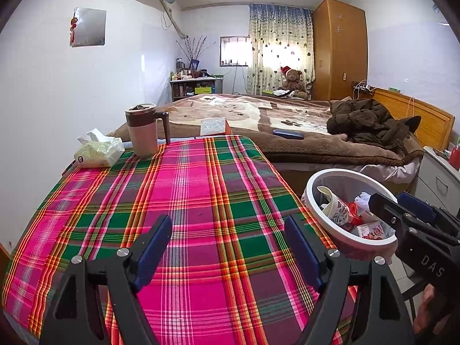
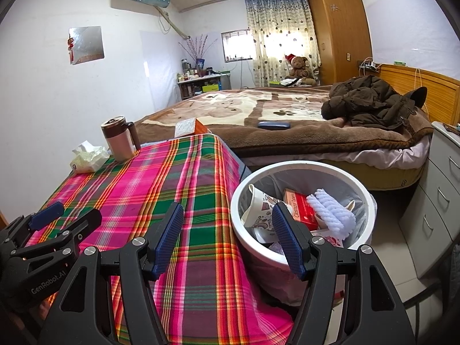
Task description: Collect trash
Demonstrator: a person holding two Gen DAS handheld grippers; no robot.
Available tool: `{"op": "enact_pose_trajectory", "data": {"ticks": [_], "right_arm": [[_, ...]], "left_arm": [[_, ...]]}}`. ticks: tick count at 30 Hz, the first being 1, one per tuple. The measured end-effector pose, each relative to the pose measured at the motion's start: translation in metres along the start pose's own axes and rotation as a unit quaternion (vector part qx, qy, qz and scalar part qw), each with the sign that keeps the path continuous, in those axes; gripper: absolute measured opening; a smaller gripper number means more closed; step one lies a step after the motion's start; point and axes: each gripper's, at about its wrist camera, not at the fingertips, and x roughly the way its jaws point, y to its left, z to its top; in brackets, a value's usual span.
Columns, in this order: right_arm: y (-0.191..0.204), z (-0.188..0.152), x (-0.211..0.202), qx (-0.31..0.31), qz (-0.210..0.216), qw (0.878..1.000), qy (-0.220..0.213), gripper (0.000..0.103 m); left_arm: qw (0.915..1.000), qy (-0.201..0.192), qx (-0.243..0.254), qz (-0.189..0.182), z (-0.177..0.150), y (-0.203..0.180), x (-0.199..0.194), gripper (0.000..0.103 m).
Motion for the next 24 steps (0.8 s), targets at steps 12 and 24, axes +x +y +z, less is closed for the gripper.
{"op": "enact_pose_trajectory", "data": {"ticks": [12, 24], "right_arm": [[0.0003, 0.0009, -0.0012, -0.001, 0.001, 1.000, 0.000, 0.066], [0.0010, 0.0011, -0.0011, -0.001, 0.001, 1.000, 0.001, 0.066]], "left_arm": [[1.0000, 0.000, 0.000, 0.002, 0.0013, -0.0005, -0.0012, 0.082], [1.0000, 0.000, -0.002, 0.001, 0.0004, 0.0018, -0.0018, 0.082]]}}
